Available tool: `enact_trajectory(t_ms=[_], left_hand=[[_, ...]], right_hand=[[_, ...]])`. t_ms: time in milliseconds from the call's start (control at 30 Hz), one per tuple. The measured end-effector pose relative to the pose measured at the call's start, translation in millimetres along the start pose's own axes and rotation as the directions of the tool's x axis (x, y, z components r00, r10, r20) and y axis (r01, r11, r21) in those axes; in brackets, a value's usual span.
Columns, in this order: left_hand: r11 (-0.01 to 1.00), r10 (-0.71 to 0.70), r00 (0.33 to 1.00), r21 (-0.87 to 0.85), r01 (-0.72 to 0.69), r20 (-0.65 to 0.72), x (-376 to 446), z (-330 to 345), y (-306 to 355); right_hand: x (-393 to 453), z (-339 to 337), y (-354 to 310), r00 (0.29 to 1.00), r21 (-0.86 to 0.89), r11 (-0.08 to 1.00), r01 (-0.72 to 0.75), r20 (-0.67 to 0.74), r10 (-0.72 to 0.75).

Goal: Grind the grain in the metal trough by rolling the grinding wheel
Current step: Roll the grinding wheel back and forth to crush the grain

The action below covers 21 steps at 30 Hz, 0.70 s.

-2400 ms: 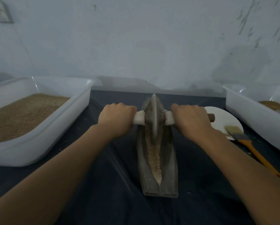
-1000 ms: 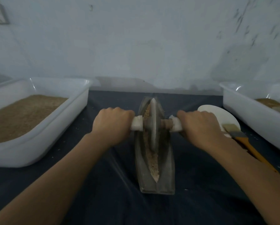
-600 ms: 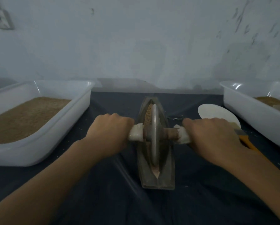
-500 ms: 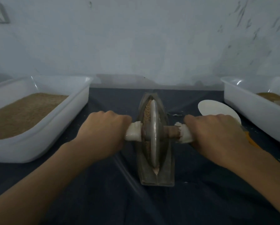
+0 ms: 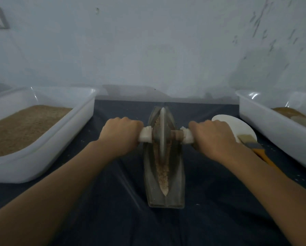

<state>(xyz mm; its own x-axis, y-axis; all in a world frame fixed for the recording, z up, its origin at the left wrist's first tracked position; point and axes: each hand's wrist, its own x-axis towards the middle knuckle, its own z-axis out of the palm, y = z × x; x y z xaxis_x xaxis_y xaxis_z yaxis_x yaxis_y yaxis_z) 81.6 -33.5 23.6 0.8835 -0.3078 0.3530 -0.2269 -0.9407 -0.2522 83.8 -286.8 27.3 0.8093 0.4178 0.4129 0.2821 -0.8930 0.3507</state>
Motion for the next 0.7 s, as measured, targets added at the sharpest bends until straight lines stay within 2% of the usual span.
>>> enact_trajectory(t_ms=[100,167,233,333,533,700], left_hand=[[0.998,0.04,0.999,-0.039,-0.039,0.018,-27.8,-14.1,-0.5],[0.997,0.06,0.998,-0.053,-0.061,-0.011,-43.3,-20.9,-1.7],[0.997,0.056,0.998,-0.054,-0.057,-0.024,-48.6,-22.1,-2.1],[0.998,-0.007,1.0,-0.056,0.007,0.001,-36.5,-12.0,-0.4],[0.997,-0.079,0.994,-0.009,0.078,-0.073,13.6,13.8,-1.9],[0.998,-0.048,0.999,-0.029,0.048,0.008,14.2,5.6,-1.3]], right_hand=[[-33.3,-19.7,-3.0,0.987,-0.025,0.994,0.107,-0.115,-0.11],[-47.3,-29.8,-2.9,0.981,0.009,0.991,0.131,-0.147,-0.128],[-49.1,-32.1,-1.7,0.987,0.009,0.993,0.114,-0.116,-0.112],[-29.3,-21.4,-3.2,0.996,-0.147,0.987,0.069,-0.046,-0.077],[25.3,17.0,5.1,0.999,-0.017,0.999,-0.027,-0.032,0.026],[22.0,9.0,2.7,1.0,-0.002,1.0,-0.013,-0.006,0.013]])
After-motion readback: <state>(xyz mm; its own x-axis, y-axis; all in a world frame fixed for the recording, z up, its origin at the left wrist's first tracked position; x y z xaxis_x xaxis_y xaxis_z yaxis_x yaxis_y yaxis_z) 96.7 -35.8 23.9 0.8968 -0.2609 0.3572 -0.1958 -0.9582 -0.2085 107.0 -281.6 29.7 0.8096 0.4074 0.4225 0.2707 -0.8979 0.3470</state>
